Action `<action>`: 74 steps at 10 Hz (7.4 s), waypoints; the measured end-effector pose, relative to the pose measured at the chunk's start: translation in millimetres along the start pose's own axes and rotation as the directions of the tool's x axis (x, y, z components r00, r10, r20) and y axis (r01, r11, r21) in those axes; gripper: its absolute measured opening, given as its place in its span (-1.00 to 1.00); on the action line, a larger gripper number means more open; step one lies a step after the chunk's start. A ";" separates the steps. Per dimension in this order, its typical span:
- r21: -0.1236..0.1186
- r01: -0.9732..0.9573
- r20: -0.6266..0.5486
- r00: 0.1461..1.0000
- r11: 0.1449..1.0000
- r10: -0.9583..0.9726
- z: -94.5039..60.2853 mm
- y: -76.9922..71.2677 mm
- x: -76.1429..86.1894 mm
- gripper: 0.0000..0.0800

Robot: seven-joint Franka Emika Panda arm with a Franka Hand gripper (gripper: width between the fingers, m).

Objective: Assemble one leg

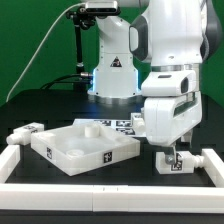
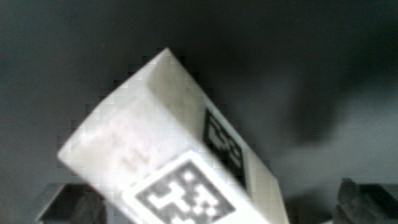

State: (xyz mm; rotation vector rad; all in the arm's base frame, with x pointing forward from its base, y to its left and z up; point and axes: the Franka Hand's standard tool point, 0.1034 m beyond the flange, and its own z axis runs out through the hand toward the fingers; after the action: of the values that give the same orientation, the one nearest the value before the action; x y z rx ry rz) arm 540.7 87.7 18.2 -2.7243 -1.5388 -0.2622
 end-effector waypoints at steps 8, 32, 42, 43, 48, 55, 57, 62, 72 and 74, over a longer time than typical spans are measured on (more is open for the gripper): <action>-0.019 -0.024 0.013 1.000 1.000 0.024 -30.0 -0.5 -14.2 -0.30; 0.041 -0.379 0.020 0.925 0.924 0.379 -16.1 -150.8 8.3 -0.29; 0.047 -0.145 0.101 0.985 0.988 0.140 -119.5 19.5 -92.2 0.62; 0.048 -0.143 0.101 0.985 0.989 0.138 -119.2 18.8 -91.5 0.62; 0.072 -0.091 0.121 0.989 0.993 0.082 -105.9 65.4 -134.3 0.62; 0.125 -0.070 0.139 0.989 0.990 0.052 -64.3 107.1 -179.5 0.62; 0.140 -0.132 0.156 0.982 0.981 0.109 -33.8 105.6 -199.3 0.62; 0.125 -0.142 0.150 0.981 0.982 0.122 -18.6 99.2 -208.3 0.31; 0.037 -0.710 0.216 0.693 0.704 0.688 -21.4 98.5 -137.2 -0.86; 0.009 -0.780 0.208 0.613 0.626 0.762 -21.9 99.8 -99.0 -0.86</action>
Offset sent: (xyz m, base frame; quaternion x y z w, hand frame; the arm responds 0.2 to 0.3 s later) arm 0.0000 0.0000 0.0000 0.0000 0.0000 0.0000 1.0000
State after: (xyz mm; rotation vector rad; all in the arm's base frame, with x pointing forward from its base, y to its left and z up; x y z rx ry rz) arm 572.3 -50.1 33.3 -3.0644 -0.2176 0.0915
